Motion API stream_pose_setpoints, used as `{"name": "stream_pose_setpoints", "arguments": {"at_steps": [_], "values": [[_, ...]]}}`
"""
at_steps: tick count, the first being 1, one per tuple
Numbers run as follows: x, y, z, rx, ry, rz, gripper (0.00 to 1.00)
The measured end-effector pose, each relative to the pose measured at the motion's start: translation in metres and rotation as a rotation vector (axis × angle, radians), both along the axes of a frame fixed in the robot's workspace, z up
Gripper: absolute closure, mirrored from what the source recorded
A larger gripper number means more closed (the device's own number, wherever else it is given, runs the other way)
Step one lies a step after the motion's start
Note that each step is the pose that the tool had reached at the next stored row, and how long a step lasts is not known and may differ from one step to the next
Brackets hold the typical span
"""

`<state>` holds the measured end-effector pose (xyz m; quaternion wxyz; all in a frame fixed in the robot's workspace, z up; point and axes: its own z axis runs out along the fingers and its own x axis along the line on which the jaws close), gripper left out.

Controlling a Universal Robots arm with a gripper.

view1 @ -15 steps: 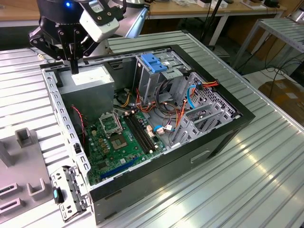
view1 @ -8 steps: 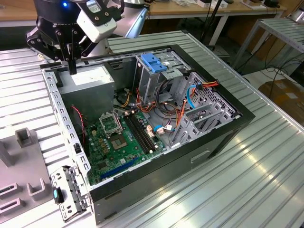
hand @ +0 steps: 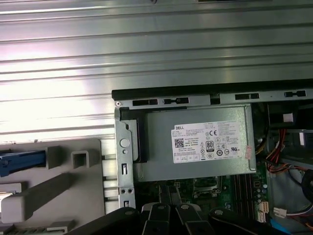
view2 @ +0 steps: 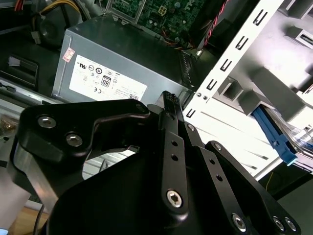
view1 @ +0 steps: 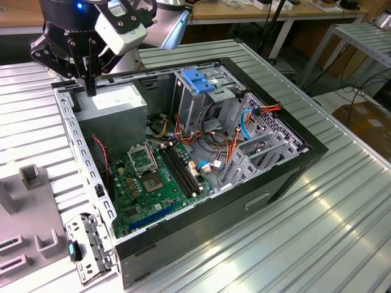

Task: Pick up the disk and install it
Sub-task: 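Reach for the disk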

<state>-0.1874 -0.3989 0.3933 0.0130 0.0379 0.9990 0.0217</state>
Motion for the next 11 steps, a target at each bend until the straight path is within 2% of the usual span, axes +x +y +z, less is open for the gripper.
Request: {"name": "stream_pose_setpoints", "arguments": {"at_steps": [11], "values": [[-0.0052, 0.0, 0.0, 0.0, 0.0, 0.0, 0.89]]}}
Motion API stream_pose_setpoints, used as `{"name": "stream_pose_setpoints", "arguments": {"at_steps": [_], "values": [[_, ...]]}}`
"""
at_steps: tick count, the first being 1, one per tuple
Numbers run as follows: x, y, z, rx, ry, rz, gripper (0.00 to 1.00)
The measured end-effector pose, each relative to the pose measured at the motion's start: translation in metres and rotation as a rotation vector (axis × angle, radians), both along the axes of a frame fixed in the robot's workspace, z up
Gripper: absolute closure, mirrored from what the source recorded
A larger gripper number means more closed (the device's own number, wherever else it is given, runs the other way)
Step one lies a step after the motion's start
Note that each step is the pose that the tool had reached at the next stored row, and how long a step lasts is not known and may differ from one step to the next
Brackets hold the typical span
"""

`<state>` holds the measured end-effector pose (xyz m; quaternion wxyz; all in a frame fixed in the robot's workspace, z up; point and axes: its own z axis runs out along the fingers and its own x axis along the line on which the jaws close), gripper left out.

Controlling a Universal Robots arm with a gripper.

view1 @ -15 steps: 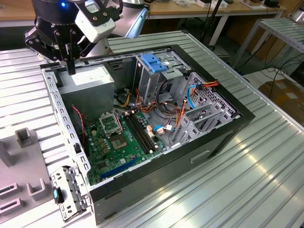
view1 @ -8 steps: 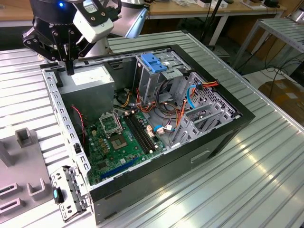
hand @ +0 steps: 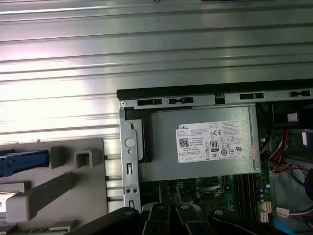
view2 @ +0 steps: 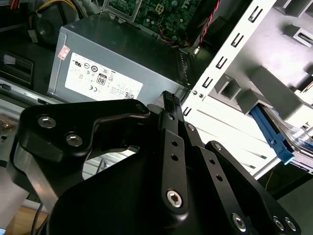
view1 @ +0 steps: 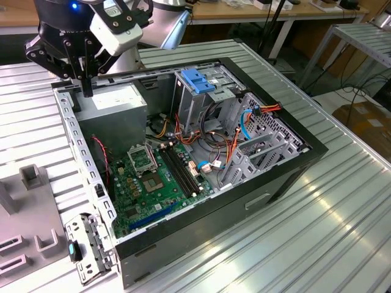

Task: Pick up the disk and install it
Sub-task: 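Reach for the disk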

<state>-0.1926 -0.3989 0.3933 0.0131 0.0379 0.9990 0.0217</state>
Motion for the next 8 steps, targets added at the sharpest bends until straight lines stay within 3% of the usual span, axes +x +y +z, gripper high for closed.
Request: {"name": "stream_pose_setpoints", "arguments": {"at_steps": [8], "values": [[-0.0032, 0.0, 0.0, 0.0, 0.0, 0.0, 0.89]]}}
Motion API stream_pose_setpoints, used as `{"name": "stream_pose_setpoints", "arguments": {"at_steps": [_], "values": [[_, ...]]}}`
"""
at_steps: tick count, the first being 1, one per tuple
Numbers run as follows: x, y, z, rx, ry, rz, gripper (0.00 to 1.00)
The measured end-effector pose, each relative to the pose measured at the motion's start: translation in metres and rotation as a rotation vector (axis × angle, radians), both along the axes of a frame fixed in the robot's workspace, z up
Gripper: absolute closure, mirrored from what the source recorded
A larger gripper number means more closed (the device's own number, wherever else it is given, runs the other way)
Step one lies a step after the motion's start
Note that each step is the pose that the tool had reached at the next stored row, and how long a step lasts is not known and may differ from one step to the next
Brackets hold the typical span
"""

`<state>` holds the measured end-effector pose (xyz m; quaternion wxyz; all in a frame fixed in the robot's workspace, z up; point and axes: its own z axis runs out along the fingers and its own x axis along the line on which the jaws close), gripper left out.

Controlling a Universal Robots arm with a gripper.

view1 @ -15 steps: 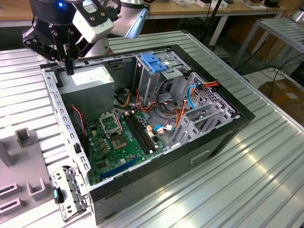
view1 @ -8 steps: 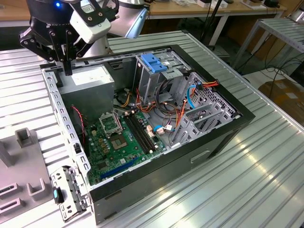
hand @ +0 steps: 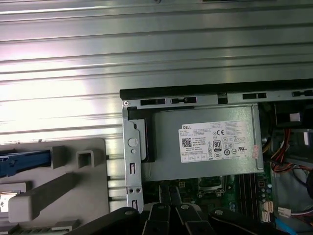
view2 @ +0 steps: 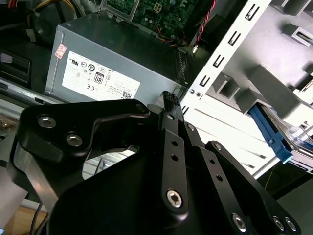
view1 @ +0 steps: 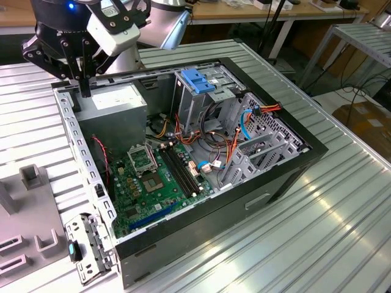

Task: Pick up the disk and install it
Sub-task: 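Reach for the disk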

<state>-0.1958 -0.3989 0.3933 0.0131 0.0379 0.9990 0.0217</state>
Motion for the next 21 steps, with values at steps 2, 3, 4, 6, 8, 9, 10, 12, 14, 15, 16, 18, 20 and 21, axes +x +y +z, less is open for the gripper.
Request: {"name": "stream_pose_setpoints", "arguments": {"at_steps": [2, 3, 4, 6, 8, 9, 10, 12, 14, 15, 16, 18, 20, 21], "values": [[-0.001, 0.0, 0.0, 0.0, 0.0, 0.0, 0.89], [-0.0013, 0.0, 0.0, 0.0001, -0.0001, 0.0, 0.89], [-0.0018, 0.0, 0.0, 0.0, 0.0, 0.0, 0.89], [-0.0028, 0.0, 0.0, 0.0001, 0.0, 0.0, 0.89], [-0.0035, 0.0, 0.0, 0.0, 0.0, 0.0, 0.89], [-0.004, 0.0, 0.0, 0.0, 0.0, 0.0, 0.89], [-0.0043, 0.0, 0.0, 0.0, 0.0, 0.0, 0.89], [-0.0052, 0.0, 0.0, 0.0001, 0.0, 0.0, 0.89], [-0.0059, 0.0, 0.0, 0.0001, -0.0001, 0.0, 0.89], [-0.0064, 0.0, 0.0, 0.0, 0.0, 0.0, 0.89], [-0.0068, 0.0, 0.0, 0.0, 0.0, 0.0, 0.89], [-0.0075, 0.0, 0.0, 0.0, 0.0, 0.0, 0.89], [-0.0081, 0.0, 0.0, 0.0, -0.0001, 0.0, 0.89], [-0.0087, 0.0, 0.0, 0.0, 0.0, 0.0, 0.89]]}}
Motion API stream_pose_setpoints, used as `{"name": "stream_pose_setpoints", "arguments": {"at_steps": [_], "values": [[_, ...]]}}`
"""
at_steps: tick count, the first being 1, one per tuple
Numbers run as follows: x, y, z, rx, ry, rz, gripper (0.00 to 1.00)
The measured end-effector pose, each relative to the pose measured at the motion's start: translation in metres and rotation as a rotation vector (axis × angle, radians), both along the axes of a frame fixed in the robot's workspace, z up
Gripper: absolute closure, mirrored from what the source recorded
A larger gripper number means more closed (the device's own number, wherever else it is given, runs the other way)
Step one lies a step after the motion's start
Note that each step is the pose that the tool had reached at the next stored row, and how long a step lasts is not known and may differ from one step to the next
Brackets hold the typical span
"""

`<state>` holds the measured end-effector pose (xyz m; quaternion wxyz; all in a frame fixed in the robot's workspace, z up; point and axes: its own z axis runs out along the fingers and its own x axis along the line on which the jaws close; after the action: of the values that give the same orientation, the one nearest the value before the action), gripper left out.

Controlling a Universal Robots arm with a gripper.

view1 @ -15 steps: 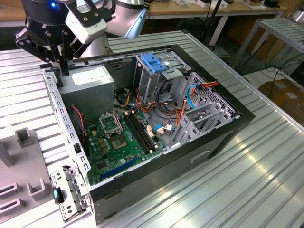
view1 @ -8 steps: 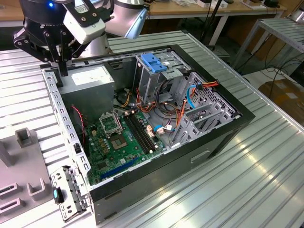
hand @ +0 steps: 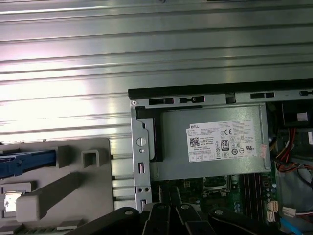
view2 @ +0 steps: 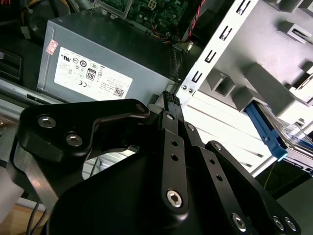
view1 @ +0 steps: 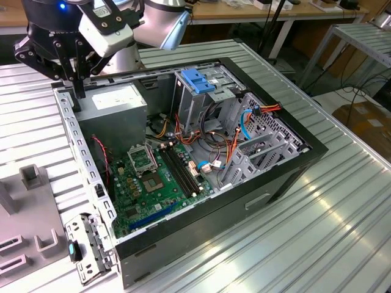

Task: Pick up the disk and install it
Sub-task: 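Reach for the disk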

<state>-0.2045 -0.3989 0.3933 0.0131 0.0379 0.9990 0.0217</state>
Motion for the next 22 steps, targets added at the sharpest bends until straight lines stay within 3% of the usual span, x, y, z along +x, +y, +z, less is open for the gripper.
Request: {"name": "stream_pose_setpoints", "arguments": {"at_steps": [22], "values": [[-0.0096, 0.0, 0.0, 0.0, 0.0, 0.0, 0.89]]}}
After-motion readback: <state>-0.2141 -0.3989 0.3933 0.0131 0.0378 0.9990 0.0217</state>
